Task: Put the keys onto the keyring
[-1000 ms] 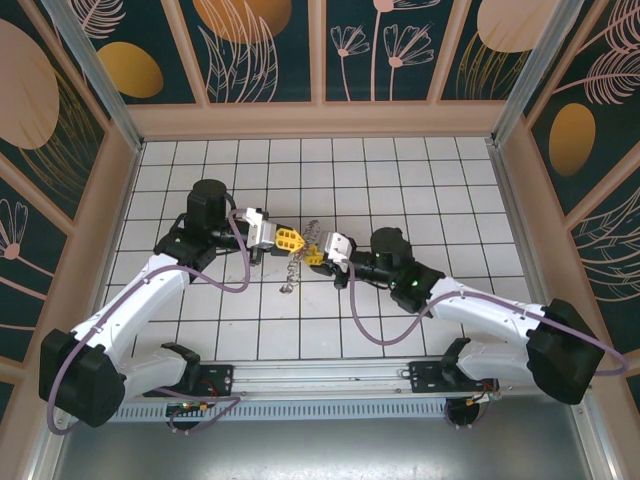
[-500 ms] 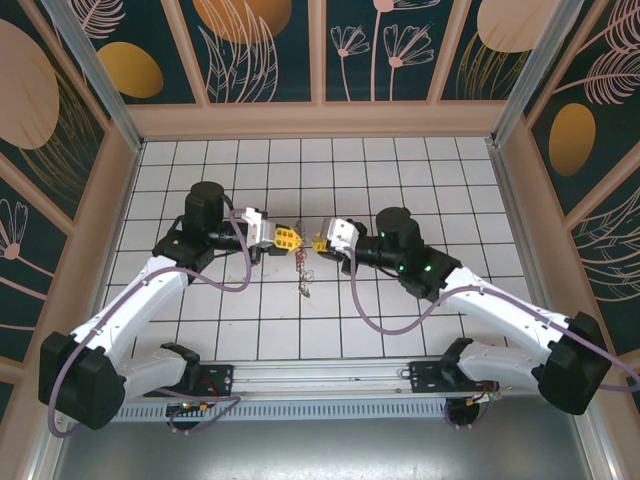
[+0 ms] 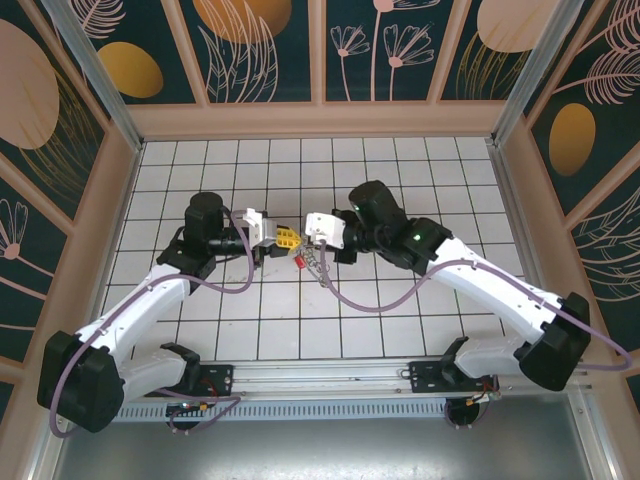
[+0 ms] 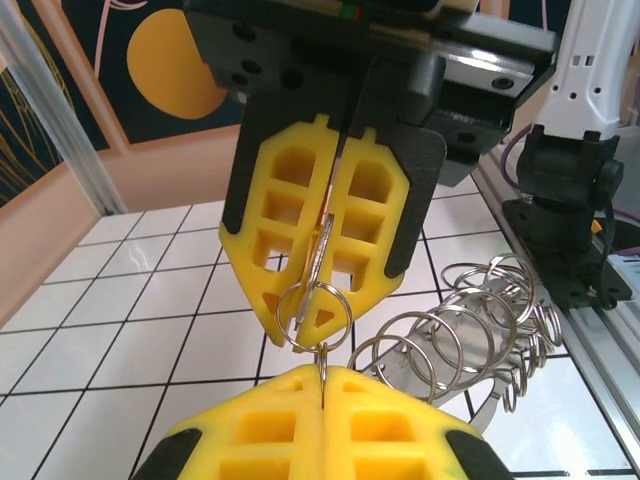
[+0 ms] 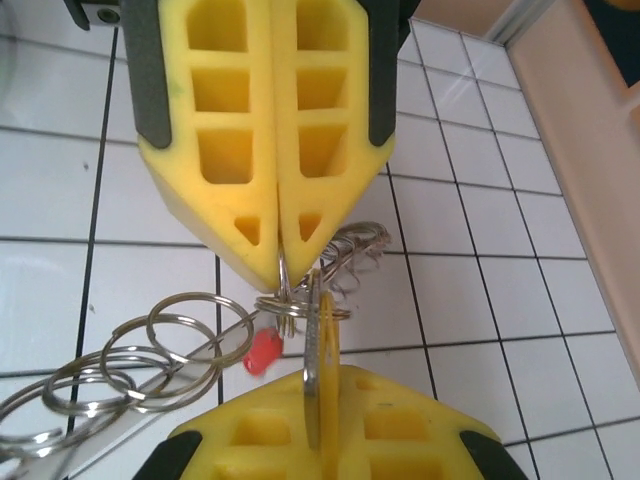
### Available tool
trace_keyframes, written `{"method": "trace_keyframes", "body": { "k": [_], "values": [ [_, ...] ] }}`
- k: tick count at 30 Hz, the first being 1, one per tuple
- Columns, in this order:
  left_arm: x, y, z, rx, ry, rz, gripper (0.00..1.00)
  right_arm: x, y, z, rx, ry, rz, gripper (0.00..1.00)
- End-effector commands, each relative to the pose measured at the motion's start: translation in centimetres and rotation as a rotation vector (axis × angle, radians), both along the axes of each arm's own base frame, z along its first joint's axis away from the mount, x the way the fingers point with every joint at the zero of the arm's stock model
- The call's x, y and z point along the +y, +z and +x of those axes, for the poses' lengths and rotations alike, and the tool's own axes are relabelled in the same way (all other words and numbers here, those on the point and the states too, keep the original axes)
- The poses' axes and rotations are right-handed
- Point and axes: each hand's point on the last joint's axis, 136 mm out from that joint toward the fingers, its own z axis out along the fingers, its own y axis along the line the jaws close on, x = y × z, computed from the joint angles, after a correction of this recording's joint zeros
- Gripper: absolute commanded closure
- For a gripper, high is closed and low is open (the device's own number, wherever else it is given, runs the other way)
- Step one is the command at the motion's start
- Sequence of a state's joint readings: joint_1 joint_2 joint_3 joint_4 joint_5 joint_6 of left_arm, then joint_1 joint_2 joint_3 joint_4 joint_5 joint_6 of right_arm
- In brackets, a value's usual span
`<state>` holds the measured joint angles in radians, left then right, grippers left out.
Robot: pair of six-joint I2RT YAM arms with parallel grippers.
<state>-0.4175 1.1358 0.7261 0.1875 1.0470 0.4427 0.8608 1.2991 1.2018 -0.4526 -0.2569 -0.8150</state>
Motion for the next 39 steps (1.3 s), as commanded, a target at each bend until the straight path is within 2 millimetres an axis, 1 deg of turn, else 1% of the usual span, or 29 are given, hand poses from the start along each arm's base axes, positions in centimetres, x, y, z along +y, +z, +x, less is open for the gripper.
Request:
{"method": "trace_keyframes", "body": {
  "k": [1, 3, 7, 9, 11, 13, 14, 15, 17, 18, 19, 20, 21, 22, 24, 27, 30, 31, 33, 35, 39],
  "values": [
    [0.2, 0.3, 0.3, 0.019, 0.033, -0.035, 1.00, -0.8, 0.8, 0.9, -0.076, -0.016, -0.120, 1.00],
    [0.2, 0.0, 0.3, 0.031, 0.037, -0.044, 1.00, -0.5, 1.0, 1.2, -0.092, -0.018, -0.143, 1.00],
    [0.3, -0.6, 0.6, 0.039, 0.058, -0.040, 1.00, 0.6, 2.1, 1.0, -0.133, 0.015, -0.128, 1.00],
    [0.4, -0.7, 0.5, 0.041, 0.065, -0.042, 1.00, 0.9, 2.8, 1.1, -0.155, 0.021, -0.124, 1.00],
    [0.4, -0.5, 0.4, 0.044, 0.072, -0.052, 0.98, 1.0, 3.0, 1.3, -0.175, 0.024, -0.139, 1.00],
    [0.5, -0.4, 0.5, 0.041, 0.086, -0.056, 0.91, 1.0, 3.1, 1.6, -0.197, 0.023, -0.157, 1.00],
    [0.6, -0.5, 0.6, 0.043, 0.097, -0.054, 0.82, 1.1, 3.2, 1.8, -0.205, 0.021, -0.164, 1.00],
    [0.7, -0.4, 0.7, 0.040, 0.111, -0.055, 0.77, 1.1, 3.4, 2.0, -0.211, 0.020, -0.167, 1.00],
    [1.1, -0.2, 0.8, 0.036, 0.133, -0.055, 0.72, 1.2, 3.7, 2.4, -0.229, 0.014, -0.177, 1.00],
    [1.3, -0.2, 0.8, 0.031, 0.139, -0.052, 0.68, 1.2, 4.0, 2.6, -0.239, 0.008, -0.182, 1.00],
    [1.4, -0.2, 0.7, 0.021, 0.147, -0.047, 0.62, 1.2, 4.3, 2.8, -0.250, 0.004, -0.185, 1.00],
    [1.7, 0.0, 0.7, 0.009, 0.162, -0.046, 0.40, 1.1, 4.5, 3.0, -0.260, -0.002, -0.190, 1.00],
    [2.0, 0.2, 0.7, 0.003, 0.175, -0.047, 0.04, 1.0, 4.8, 3.3, -0.271, -0.008, -0.193, 1.00],
    [2.3, 0.4, 0.7, -0.002, 0.184, -0.049, 0.01, 1.0, 5.0, 3.5, -0.280, -0.014, -0.197, 1.00],
    [3.0, 0.8, 0.8, -0.005, 0.211, -0.049, 0.01, 0.8, 5.3, 4.0, -0.310, -0.024, -0.215, 1.00],
    [4.2, 1.1, 1.5, -0.008, 0.280, -0.045, 0.01, 0.8, 5.7, 4.7, -0.343, -0.035, -0.229, 1.00],
    [5.6, 1.5, 2.7, -0.009, 0.391, -0.045, 0.01, 1.1, 6.1, 5.1, -0.365, -0.037, -0.228, 1.00],
    [6.2, 1.7, 3.4, -0.008, 0.453, -0.049, 0.01, 1.3, 5.9, 5.3, -0.366, -0.036, -0.230, 1.00],
    [8.1, 2.2, 5.3, -0.001, 0.618, -0.062, 0.01, 1.8, 5.6, 5.7, -0.356, -0.035, -0.237, 1.00],
    [10.7, 3.2, 7.1, 0.005, 0.793, -0.100, 0.01, 2.5, 4.8, 5.8, -0.326, -0.032, -0.242, 1.00],
    [15.3, 4.9, 9.2, 0.058, 1.008, -0.184, 0.01, 4.6, 2.9, 5.4, -0.267, 0.003, -0.233, 1.00]
  ]
}}
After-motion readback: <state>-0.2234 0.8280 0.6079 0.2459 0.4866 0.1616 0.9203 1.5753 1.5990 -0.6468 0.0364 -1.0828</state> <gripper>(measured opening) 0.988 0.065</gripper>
